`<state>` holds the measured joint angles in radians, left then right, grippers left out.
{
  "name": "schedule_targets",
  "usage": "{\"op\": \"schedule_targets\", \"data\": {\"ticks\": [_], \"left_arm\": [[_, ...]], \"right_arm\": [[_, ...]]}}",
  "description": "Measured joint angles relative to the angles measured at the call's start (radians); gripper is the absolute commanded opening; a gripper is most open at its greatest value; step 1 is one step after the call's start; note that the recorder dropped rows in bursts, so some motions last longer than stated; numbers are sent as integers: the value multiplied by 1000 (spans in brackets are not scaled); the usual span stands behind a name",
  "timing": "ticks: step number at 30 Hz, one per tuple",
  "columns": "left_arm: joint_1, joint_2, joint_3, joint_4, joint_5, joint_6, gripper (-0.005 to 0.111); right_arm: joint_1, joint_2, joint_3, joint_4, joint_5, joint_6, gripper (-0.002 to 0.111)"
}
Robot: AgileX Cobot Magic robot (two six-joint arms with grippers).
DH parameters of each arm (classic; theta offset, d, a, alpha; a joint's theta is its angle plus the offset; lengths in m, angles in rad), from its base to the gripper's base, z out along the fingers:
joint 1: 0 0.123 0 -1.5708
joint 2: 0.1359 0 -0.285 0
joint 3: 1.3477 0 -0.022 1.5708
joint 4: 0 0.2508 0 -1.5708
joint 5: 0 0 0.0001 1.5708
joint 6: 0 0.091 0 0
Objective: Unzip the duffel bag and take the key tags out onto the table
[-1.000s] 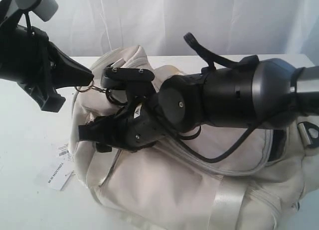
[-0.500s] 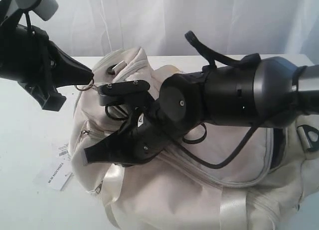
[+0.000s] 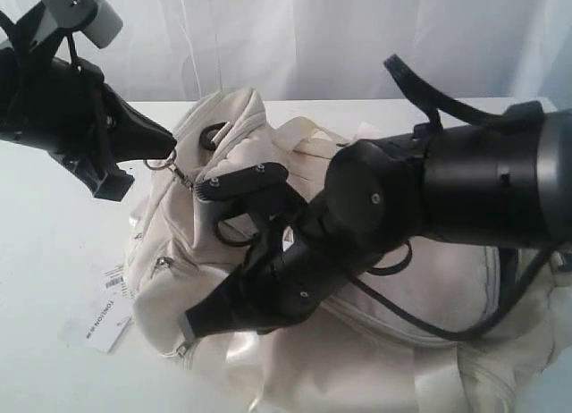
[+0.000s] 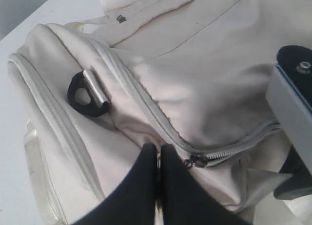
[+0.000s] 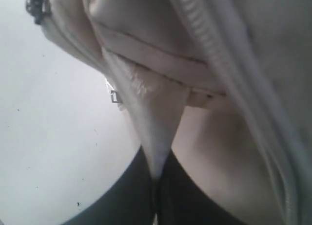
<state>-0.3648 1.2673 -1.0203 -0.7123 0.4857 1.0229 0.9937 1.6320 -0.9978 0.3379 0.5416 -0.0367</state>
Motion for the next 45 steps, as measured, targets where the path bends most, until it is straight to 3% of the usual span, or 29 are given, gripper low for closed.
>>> {"op": "schedule_targets", "data": {"ticks": [11,26,31,33,40,45], "left_arm": [[0,0,0,0,28,0,0],[0,2,0,-8,42,0,0],[-2,3,0,-29,42,0,0],[-2,3,0,-60,32,23,0],[0,3,-13,-224,55,168,0],[0,14,-50,-236,119,175,0]], "right_arm": [[0,-92,133,-47,-19,5,0],[2,-170,251,-488,120,358,0],[2,-196,272,-509,108,386,1],[2,-206,274,-479,87,359,4],[2,-254,225,-238,56,149,45],[2,-316,170,-128,101,37,47]]}}
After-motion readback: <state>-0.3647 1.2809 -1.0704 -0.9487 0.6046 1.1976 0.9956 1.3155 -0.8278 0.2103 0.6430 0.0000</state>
